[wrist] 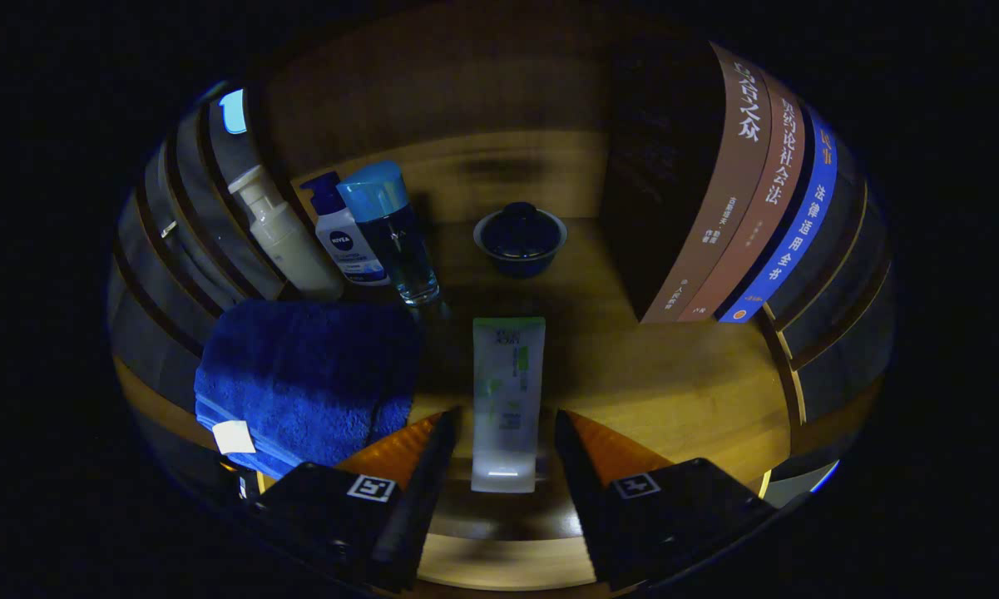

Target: Pull open the drawer, take out the items inside it, and place them on the countertop above the cabinet.

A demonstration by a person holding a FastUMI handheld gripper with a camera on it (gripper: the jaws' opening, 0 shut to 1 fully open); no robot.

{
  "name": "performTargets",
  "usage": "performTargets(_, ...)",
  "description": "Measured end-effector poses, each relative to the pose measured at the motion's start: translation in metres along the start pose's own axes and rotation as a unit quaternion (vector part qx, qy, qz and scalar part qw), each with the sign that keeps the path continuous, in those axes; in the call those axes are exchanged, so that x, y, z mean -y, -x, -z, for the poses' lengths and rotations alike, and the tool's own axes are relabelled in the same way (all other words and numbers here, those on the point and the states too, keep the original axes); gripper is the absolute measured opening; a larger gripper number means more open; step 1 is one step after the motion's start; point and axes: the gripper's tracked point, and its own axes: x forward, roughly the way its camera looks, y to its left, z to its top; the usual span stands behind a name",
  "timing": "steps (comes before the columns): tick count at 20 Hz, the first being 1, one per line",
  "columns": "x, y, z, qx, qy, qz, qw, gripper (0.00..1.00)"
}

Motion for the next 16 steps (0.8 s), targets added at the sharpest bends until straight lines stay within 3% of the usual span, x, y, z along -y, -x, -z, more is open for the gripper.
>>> performTargets(3,-0.002,0.016,0.002,0.018,-0.001,-0.002,1.0,0.87)
performTargets(5,-0.002,0.03,0.005,0.036,-0.003,-0.003,0.999,1.0)
performTargets(11,-0.011,0.089,0.019,0.117,0.004,-0.015,0.993,1.0)
performTargets(16,-0.018,0.159,0.037,0.22,-0.001,-0.032,0.975,1.0)
